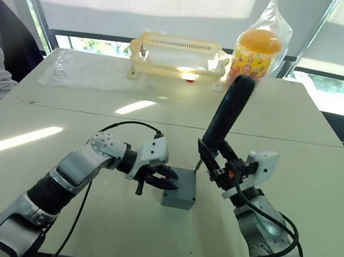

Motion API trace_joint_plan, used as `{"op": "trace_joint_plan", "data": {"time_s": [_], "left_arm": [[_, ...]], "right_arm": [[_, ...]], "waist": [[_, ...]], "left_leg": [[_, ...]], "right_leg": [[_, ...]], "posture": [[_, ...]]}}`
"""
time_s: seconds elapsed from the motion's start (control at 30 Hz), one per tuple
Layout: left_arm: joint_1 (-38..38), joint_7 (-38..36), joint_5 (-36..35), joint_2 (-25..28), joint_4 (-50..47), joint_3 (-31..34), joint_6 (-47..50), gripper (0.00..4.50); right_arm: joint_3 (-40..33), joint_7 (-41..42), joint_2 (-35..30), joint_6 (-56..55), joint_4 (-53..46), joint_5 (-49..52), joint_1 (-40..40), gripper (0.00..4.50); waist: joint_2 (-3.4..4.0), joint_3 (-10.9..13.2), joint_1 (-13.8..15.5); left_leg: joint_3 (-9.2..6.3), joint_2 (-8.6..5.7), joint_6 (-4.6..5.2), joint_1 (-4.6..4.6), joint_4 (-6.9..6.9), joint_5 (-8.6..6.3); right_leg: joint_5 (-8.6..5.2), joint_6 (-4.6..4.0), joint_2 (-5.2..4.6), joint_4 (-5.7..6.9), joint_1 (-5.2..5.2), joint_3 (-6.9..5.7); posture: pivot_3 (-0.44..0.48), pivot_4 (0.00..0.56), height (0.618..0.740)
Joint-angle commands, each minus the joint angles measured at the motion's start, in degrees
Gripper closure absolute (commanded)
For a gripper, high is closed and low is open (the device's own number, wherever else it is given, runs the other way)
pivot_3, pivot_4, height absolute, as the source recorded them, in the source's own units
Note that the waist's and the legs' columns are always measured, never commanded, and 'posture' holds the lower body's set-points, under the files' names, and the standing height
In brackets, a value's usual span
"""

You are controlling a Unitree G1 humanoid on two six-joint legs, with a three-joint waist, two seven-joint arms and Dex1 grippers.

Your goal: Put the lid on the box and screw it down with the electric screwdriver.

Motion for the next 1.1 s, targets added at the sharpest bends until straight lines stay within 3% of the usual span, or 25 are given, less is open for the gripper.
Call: {"op": "trace_joint_plan", "data": {"time_s": [0.03, 0.73, 1.1], "left_arm": [[0.61, 0.01, 0.66, 0.05, 0.67, -0.88, 1.16, 3.17], [0.77, 0.21, 1.09, -0.87, 1.78, -1.11, 0.56, 3.17], [0.79, 0.55, 1.17, -1.22, 2.12, -1.00, 0.36, 3.17]], "right_arm": [[1.43, 1.09, -0.87, -1.31, -2.13, -0.31, 0.24, 2.69], [6.09, 3.71, -3.43, -5.93, -1.14, -4.91, 0.73, 2.69], [3.70, 1.93, -1.72, -4.82, 0.45, -3.26, 1.82, 2.69]], "waist": [[0.00, 0.00, 0.00], [-0.06, -0.05, 0.00], [-0.07, -0.06, 0.04]], "left_leg": [[0.00, 0.00, 0.00, 0.00, 0.00, 0.00], [-0.02, 0.00, 0.00, 0.05, 0.00, 0.00], [-0.03, 0.00, 0.00, 0.05, 0.00, 0.00]], "right_leg": [[0.00, 0.00, 0.00, 0.00, 0.00, 0.00], [-0.02, -0.03, 0.01, -0.01, 0.07, -0.03], [-0.02, -0.03, 0.01, -0.01, 0.08, -0.03]], "posture": [[0.000, 0.150, 0.740], [0.000, 0.150, 0.740], [0.000, 0.150, 0.740]]}}
